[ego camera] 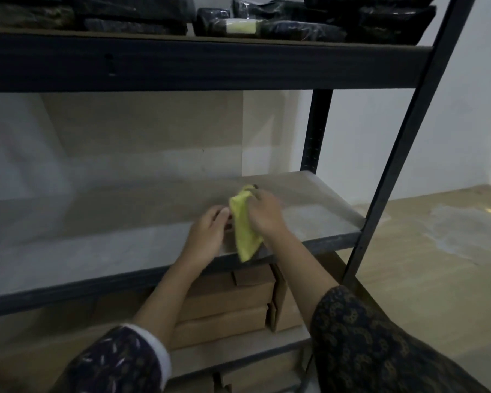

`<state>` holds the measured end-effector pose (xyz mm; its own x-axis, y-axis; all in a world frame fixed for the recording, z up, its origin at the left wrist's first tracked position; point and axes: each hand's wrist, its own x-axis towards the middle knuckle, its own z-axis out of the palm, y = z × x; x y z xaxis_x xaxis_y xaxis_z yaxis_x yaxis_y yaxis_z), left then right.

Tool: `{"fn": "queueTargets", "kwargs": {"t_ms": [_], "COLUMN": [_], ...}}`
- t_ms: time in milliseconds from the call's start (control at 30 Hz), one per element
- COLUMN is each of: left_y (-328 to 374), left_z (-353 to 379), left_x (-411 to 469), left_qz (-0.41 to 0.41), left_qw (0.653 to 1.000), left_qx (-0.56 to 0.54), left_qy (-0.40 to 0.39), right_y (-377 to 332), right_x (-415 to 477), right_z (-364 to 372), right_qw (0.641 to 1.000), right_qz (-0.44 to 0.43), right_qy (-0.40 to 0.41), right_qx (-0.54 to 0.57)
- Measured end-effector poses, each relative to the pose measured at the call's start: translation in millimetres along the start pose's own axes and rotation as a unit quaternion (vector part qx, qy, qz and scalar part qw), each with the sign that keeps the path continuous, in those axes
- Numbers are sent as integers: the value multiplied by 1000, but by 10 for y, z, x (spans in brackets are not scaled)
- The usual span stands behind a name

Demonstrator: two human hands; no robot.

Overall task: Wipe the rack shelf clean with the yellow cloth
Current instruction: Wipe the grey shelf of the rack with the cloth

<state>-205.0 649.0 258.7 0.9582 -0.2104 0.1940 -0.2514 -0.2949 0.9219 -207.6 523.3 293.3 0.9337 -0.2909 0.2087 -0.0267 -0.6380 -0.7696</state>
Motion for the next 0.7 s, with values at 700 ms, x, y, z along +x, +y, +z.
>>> {"fn": "queueTargets", "kwargs": {"t_ms": [700], "left_y": [-334], "left_z": [344], "left_x": [839], "left_qz": [-39], "left_qw": [849], "left_qx": [511], "left_qy": [-126], "right_y": [1681], "right_x": [613], "right_z": [-975], "right_qw": [965], "right_qz": [6], "right_qy": [-38], "right_qx": [-259]}}
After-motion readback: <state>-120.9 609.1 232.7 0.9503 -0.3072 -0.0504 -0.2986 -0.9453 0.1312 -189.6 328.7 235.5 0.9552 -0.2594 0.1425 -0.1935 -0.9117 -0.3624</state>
